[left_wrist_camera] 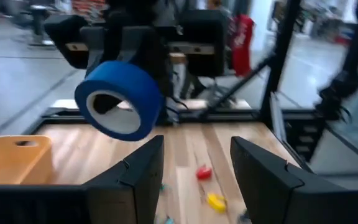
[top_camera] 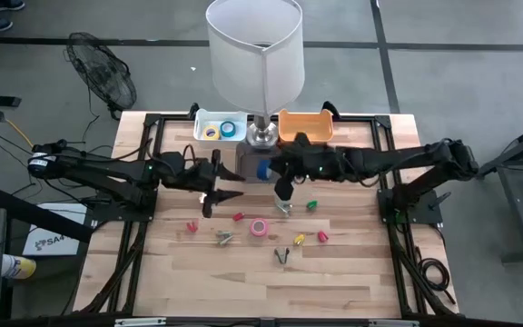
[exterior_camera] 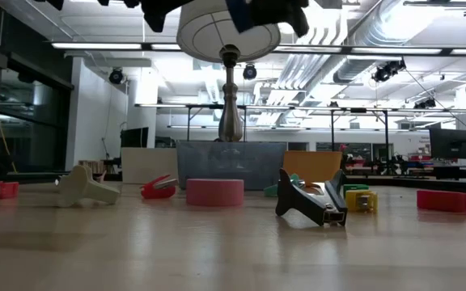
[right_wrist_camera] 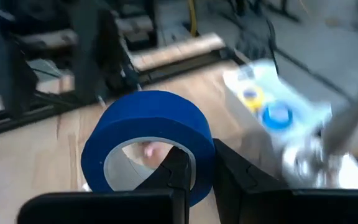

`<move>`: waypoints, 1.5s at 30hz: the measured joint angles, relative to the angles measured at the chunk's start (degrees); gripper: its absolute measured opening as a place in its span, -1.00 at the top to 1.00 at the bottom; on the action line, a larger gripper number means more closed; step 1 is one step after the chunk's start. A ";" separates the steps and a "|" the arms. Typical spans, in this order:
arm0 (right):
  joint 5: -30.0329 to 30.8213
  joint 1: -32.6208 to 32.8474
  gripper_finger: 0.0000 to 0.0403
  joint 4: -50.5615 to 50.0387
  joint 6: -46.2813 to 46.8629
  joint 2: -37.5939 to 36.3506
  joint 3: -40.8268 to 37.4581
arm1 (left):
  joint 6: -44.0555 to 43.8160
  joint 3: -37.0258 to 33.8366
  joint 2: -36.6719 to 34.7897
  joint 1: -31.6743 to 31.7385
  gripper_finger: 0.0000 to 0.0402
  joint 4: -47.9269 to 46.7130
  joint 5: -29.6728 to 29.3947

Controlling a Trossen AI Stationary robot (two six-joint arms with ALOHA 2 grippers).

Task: Pick and place Stapler, Stapler remover, tape
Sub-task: Put the blue tape into the white bin

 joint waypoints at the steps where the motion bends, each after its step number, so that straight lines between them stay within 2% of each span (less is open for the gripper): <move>1: -1.84 -0.62 0.86 2.32 -2.45 0.00 0.00 | -0.50 0.00 0.00 0.00 0.10 0.52 -1.09; 7: -11.45 -3.22 0.86 11.77 -9.67 2.26 0.00 | -2.08 0.00 0.04 0.02 0.10 3.37 -5.67; 11: -15.68 -4.02 0.86 17.23 -10.74 4.75 -0.02 | -2.97 0.00 0.04 0.00 0.10 4.38 -7.29; 26: -21.37 -6.96 0.86 21.85 -11.95 6.60 -0.02 | -4.11 -0.09 0.00 0.00 0.10 5.09 -7.21; 31: -21.93 -6.99 0.86 21.87 -12.85 6.60 -0.02 | -4.20 -0.09 0.04 0.00 0.10 5.05 -5.46; 36: -25.11 -7.31 0.86 21.82 -12.76 6.60 -0.02 | -3.88 -0.07 0.11 0.00 0.10 5.00 -3.59; 41: -25.22 -7.34 0.86 21.04 -12.98 6.60 -0.02 | -3.65 -0.07 0.11 -0.04 0.10 4.45 -6.91; 45: -25.31 -7.40 0.86 20.95 -13.07 6.60 -0.02 | -3.51 -0.07 0.11 -0.04 0.09 4.44 -6.49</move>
